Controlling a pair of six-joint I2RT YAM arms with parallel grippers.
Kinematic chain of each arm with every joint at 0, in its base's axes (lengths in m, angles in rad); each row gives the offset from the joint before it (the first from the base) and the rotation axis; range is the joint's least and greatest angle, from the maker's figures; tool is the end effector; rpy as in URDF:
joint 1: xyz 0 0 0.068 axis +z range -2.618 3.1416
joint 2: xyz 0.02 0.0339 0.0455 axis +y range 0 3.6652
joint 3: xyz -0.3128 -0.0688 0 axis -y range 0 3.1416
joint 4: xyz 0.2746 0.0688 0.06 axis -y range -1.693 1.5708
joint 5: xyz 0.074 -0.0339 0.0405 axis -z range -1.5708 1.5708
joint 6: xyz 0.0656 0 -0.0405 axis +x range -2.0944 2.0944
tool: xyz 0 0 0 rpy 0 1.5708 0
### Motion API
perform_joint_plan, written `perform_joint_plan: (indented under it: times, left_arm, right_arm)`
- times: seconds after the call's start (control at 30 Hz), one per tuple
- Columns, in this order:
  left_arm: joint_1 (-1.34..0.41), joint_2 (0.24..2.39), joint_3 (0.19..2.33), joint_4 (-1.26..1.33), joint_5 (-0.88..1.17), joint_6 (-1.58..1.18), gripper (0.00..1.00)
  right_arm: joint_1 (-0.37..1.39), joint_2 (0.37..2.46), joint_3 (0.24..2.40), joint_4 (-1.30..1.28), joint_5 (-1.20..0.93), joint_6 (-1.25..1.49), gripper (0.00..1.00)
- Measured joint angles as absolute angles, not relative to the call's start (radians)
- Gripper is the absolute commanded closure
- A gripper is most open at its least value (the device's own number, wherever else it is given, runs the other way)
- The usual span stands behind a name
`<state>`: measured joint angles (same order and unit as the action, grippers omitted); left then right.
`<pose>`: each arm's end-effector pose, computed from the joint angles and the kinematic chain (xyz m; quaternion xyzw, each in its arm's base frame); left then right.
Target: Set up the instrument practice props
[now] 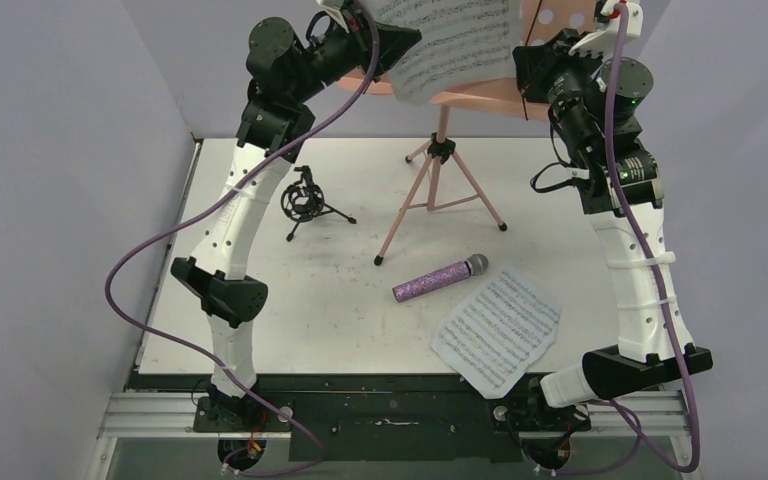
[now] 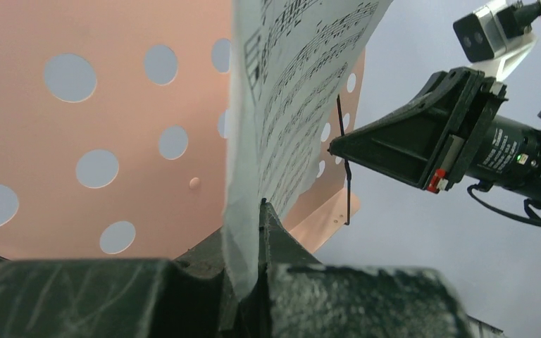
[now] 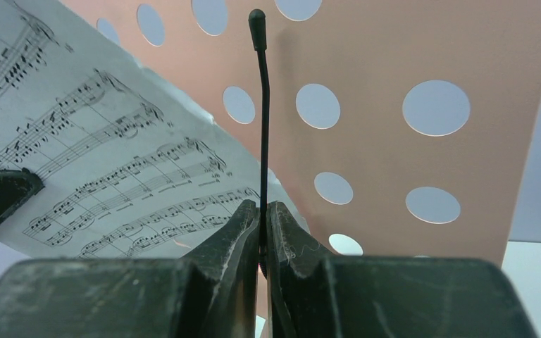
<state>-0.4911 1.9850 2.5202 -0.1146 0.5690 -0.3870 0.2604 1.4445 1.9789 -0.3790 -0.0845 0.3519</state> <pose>0.3973 -0.2526 0.6443 0.2624 0.5091 -0.4805 0.6641 0.3117 0.0888 0.6369 -0.0024 0.6503 0.2550 0.7156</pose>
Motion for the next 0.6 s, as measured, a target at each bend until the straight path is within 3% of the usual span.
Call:
perform_joint_plan:
  times: [0.6]
  left_arm:
    - [-0.516, 2.006, 2.542, -0.089, 0.523, -0.465, 1.00]
  right_arm:
    - [0.255, 1.408, 1.914, -0.321, -0.117, 0.340, 0.95]
